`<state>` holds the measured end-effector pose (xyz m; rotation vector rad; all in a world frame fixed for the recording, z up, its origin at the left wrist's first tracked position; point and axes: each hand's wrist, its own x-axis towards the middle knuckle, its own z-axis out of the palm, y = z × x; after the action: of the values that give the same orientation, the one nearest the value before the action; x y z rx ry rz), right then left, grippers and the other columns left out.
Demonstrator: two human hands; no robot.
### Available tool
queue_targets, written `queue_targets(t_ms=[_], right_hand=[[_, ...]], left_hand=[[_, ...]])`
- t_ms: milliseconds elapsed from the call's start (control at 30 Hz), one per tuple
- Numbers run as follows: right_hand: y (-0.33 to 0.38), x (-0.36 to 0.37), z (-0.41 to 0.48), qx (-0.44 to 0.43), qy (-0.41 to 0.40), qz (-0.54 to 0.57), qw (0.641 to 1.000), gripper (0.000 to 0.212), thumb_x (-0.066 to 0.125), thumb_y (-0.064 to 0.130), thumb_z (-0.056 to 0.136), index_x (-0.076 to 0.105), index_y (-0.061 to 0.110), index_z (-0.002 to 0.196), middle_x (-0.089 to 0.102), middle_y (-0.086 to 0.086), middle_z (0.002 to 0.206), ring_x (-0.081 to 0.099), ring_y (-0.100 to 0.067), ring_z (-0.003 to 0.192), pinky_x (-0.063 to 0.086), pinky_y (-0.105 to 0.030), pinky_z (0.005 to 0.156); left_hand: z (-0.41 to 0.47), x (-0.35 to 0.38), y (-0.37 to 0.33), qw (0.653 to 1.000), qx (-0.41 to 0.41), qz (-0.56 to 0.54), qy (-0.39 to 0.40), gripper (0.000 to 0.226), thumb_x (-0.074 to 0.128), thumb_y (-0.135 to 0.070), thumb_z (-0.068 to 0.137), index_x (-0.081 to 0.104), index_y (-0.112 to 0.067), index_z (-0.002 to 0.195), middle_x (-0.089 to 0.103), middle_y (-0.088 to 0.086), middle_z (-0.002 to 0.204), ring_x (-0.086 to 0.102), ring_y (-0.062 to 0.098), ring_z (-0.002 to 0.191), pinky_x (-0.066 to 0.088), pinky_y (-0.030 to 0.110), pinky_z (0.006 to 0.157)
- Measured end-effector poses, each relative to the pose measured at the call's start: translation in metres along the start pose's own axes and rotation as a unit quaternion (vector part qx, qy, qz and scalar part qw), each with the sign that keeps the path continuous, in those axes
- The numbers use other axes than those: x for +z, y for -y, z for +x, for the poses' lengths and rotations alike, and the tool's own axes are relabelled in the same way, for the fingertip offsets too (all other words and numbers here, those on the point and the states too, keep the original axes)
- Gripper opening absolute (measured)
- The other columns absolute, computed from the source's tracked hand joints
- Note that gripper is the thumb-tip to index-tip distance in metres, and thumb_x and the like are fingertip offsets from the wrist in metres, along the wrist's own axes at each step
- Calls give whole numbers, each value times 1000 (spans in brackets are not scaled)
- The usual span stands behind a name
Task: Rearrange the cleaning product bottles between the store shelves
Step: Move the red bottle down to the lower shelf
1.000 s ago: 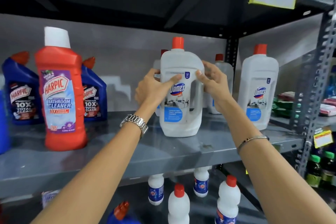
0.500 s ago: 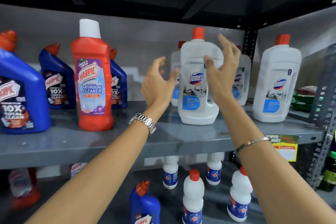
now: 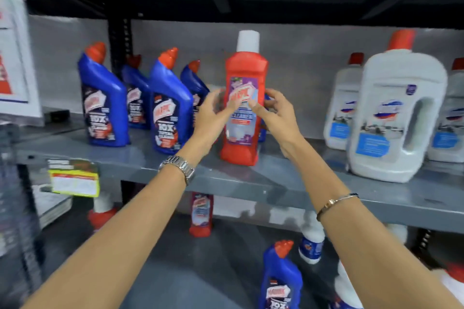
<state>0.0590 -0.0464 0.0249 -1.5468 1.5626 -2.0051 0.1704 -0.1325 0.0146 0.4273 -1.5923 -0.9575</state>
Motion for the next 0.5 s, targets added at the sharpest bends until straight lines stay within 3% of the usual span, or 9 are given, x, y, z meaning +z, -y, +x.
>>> queue_targets(t_ms=[67,133,300,400,500], right_hand=[[-4,7,1,0,-27,12,1000,41,65,19,84,53,10,123,63,-12,107,61,-23,92,52,-38,79],[-7,8,2,3,-43,26,999,39,64,17,85,55,6,121,64,-19,112,62,-25,93,55,-37,79],[-1,14,-8,-14,-54,40,998,37,64,17,85,57,4,119,65,-12,102,63,-12,77,53,-13,53],[11,21,-22,-26,-41,53,997,37,65,20,84,58,5,117,66,-8,100,64,-11,76,52,-14,53],[27,34,-44,-73,-21,44,996,28,66,20,83,62,9,108,68,-2,93,64,-11,76,56,-24,63]], left_hand=[[-4,-5,4,999,-8,-7,40,47,61,-12,86,44,-11,129,59,18,123,60,13,95,51,16,76],[-7,-8,6,998,-28,-16,61,49,61,-19,87,43,-21,132,61,11,117,60,19,100,51,23,74],[-16,-23,0,998,-15,13,63,54,63,-27,85,41,-28,135,62,3,114,61,19,105,53,42,89],[-29,-43,-13,997,-2,-15,71,53,64,-21,85,44,-24,133,63,-8,96,64,13,93,56,39,83],[-49,-66,-23,999,-4,-31,42,54,66,-22,83,45,-25,132,65,-1,102,66,17,98,58,41,80]])
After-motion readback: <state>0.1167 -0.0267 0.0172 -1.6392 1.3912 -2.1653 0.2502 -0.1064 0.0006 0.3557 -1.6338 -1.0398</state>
